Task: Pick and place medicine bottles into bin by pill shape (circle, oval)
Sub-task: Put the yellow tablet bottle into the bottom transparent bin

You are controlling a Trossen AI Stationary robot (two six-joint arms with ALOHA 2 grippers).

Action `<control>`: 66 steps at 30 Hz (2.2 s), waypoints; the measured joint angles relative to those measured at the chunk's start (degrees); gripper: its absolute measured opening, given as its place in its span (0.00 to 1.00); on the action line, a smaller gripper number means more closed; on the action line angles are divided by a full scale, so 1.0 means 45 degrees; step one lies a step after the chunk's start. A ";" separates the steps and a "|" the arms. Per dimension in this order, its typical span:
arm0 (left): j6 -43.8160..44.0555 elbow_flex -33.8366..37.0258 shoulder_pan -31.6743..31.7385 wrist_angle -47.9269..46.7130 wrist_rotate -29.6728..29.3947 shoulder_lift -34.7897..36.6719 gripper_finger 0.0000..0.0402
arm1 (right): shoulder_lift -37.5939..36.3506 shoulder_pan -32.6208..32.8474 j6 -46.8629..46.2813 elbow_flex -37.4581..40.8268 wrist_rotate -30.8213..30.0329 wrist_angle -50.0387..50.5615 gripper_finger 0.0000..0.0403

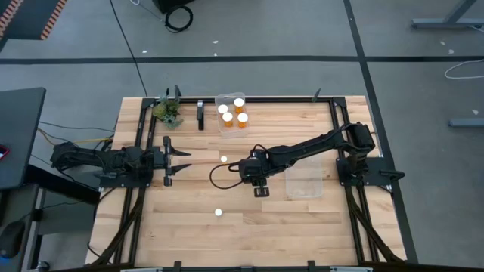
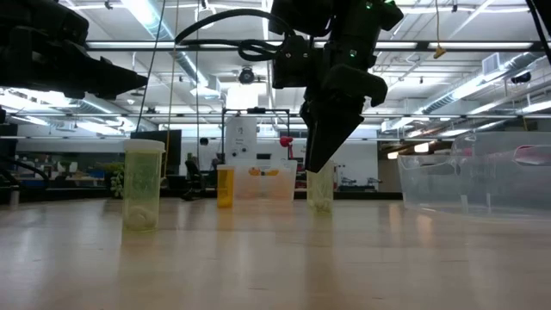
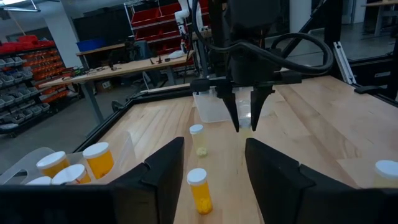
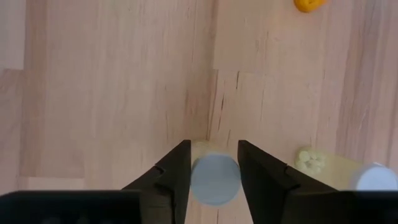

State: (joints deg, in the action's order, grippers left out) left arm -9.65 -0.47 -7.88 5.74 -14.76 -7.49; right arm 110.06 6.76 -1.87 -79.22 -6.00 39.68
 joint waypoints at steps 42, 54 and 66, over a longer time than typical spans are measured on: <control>0.0000 0.0000 0.0000 0.0005 -0.0001 0.0001 0.45 | -0.0097 -0.0005 -0.0107 -0.0850 0.0015 0.1559 0.33; 0.0003 0.0000 -0.0001 0.0039 -0.0001 0.0002 0.45 | -0.0891 0.0000 -0.0378 -0.0847 -0.0280 0.2158 0.33; 0.0000 0.0000 -0.0003 0.0015 -0.0002 -0.0003 0.45 | -0.2779 0.0000 -0.1191 -0.0840 -0.0753 0.3820 0.33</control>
State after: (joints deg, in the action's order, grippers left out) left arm -9.65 -0.47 -7.89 5.80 -14.76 -7.51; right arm 97.55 6.76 -7.23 -83.00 -9.39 56.87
